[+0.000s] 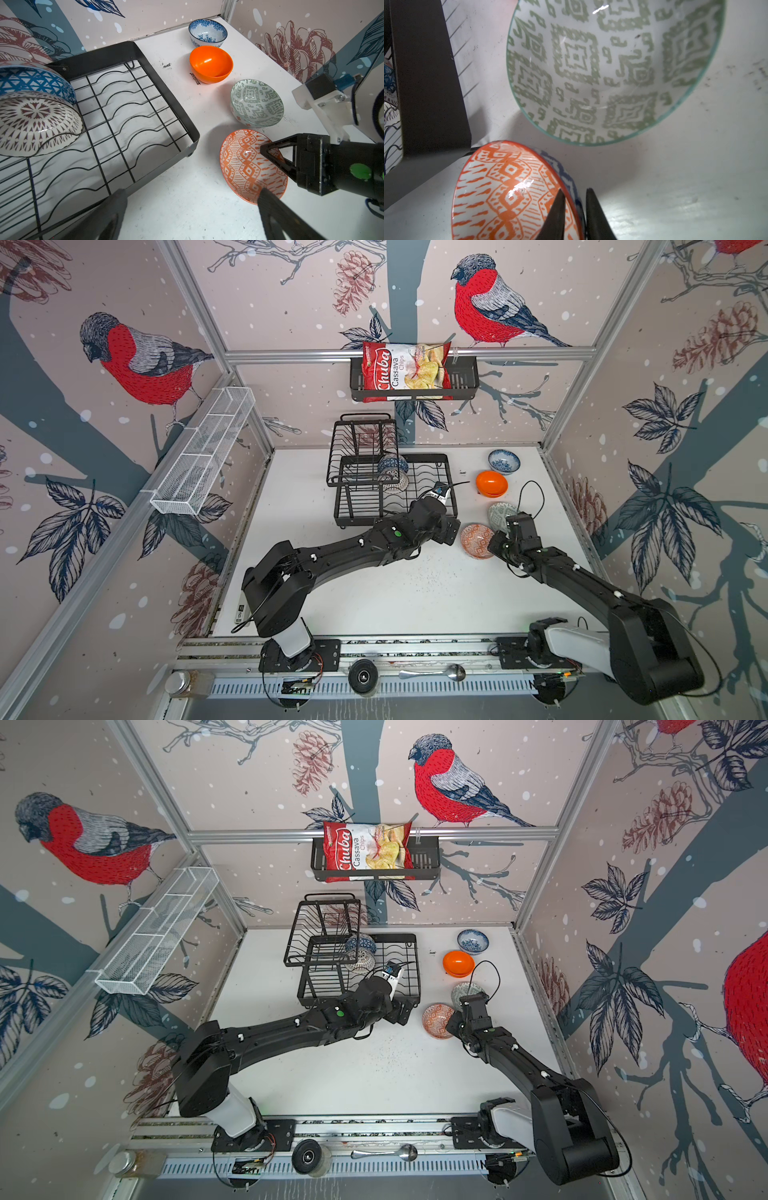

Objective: Load bowls into a dish rack
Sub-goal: Pick up the bowl from the middle-right of the table.

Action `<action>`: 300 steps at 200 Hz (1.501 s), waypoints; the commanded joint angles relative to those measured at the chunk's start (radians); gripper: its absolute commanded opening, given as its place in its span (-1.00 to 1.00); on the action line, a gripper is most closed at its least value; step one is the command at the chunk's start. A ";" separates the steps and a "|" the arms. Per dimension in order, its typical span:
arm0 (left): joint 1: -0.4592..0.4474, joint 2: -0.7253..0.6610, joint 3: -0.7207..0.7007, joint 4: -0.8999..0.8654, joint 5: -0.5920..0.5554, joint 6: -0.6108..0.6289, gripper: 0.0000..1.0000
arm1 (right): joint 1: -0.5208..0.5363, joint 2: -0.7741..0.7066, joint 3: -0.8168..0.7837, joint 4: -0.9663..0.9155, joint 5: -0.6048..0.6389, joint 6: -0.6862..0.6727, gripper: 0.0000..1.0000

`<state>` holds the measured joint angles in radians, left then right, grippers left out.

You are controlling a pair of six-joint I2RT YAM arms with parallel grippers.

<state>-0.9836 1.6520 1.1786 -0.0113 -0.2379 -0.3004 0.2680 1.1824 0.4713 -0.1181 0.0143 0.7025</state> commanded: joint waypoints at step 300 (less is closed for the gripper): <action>0.079 0.042 0.149 -0.077 0.096 -0.310 0.92 | 0.221 0.006 0.325 -0.031 0.227 0.005 -1.00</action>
<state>-0.9119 1.6760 1.3037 -0.1104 -0.1890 -0.5758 0.4511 1.1683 0.7395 -0.1711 0.1665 0.6880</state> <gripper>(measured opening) 0.972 0.082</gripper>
